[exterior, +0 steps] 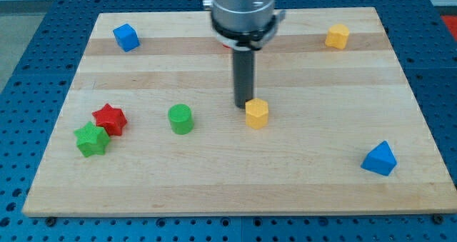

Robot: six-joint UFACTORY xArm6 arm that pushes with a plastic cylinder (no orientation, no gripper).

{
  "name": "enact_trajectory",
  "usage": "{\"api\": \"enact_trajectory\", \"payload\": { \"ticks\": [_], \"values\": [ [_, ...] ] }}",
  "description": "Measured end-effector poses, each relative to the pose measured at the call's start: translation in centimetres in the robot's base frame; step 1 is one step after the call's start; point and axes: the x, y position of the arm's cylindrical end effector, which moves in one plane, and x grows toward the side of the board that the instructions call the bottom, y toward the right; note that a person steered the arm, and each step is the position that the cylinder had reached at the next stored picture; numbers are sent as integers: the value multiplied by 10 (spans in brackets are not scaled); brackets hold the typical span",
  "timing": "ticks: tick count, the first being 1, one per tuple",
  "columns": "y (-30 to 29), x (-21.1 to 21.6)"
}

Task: Move the yellow hexagon towards the right center

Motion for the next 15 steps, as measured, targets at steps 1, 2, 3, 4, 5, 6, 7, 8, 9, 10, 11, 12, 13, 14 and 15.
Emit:
{"api": "enact_trajectory", "payload": {
  "ticks": [1, 2, 3, 4, 5, 6, 7, 8, 9, 10, 11, 12, 13, 14, 15],
  "values": [
    [43, -2],
    [47, -2],
    [33, -3],
    [1, -3],
    [-29, -3],
    [-43, -3],
    [-44, 38],
    [-44, 46],
    [-24, 45],
    [27, 33],
    [80, -5],
    [128, -51],
    [162, -91],
    [164, -92],
    [159, -92]
  ]
}}
